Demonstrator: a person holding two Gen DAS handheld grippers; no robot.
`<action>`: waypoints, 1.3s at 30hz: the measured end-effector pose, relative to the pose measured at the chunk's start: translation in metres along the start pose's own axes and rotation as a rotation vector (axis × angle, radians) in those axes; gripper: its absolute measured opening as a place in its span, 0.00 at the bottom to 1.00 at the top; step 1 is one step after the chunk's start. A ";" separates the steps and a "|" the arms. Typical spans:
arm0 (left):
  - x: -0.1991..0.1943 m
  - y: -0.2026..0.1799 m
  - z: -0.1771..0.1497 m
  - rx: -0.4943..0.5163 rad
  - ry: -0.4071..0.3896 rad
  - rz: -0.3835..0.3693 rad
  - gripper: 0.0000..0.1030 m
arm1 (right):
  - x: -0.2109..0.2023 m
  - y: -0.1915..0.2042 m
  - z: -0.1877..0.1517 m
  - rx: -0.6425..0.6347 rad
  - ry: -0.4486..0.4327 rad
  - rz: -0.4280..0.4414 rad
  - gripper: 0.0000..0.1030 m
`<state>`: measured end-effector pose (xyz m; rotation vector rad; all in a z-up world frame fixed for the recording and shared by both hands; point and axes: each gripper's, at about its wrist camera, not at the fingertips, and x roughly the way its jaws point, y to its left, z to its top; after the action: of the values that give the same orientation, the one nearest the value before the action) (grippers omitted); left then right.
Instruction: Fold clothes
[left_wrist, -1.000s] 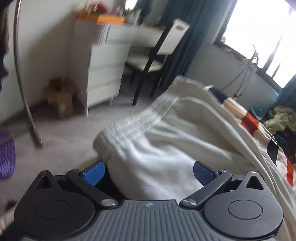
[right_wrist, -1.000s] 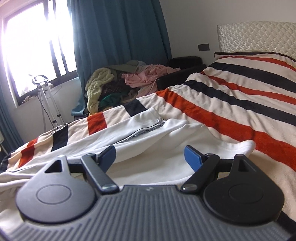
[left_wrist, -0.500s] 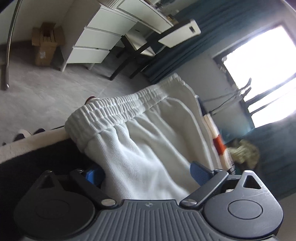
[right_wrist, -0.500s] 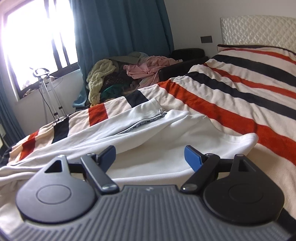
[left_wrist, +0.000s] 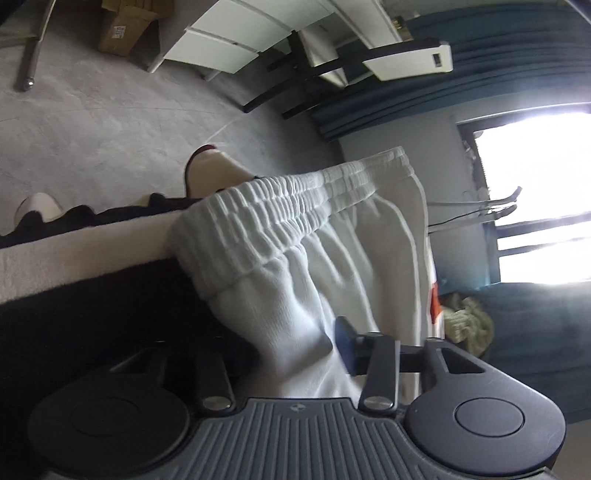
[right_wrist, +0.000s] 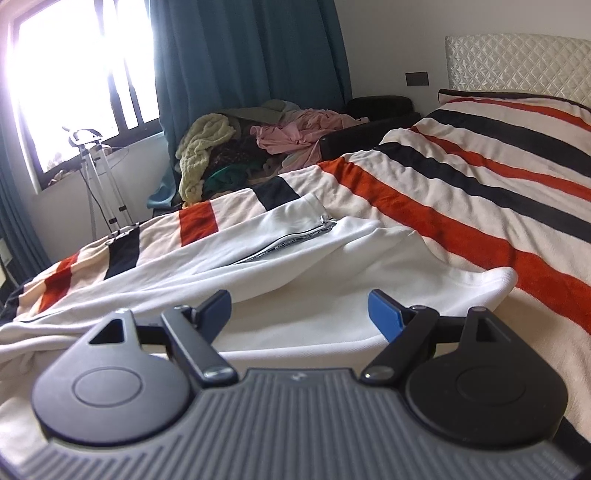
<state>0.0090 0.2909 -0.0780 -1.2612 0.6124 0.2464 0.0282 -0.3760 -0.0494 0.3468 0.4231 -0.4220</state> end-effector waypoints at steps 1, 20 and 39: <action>-0.004 -0.003 -0.001 0.013 -0.012 -0.046 0.16 | 0.000 -0.001 0.000 0.010 0.001 0.007 0.80; 0.026 -0.019 -0.003 0.147 0.101 0.085 0.38 | 0.025 -0.109 0.000 0.433 0.078 -0.214 0.80; 0.000 -0.015 0.003 0.037 0.043 -0.057 0.12 | 0.071 -0.163 -0.057 0.989 0.247 -0.185 0.81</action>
<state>0.0170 0.2893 -0.0652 -1.2490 0.6143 0.1600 -0.0059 -0.5149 -0.1689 1.3357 0.4654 -0.7608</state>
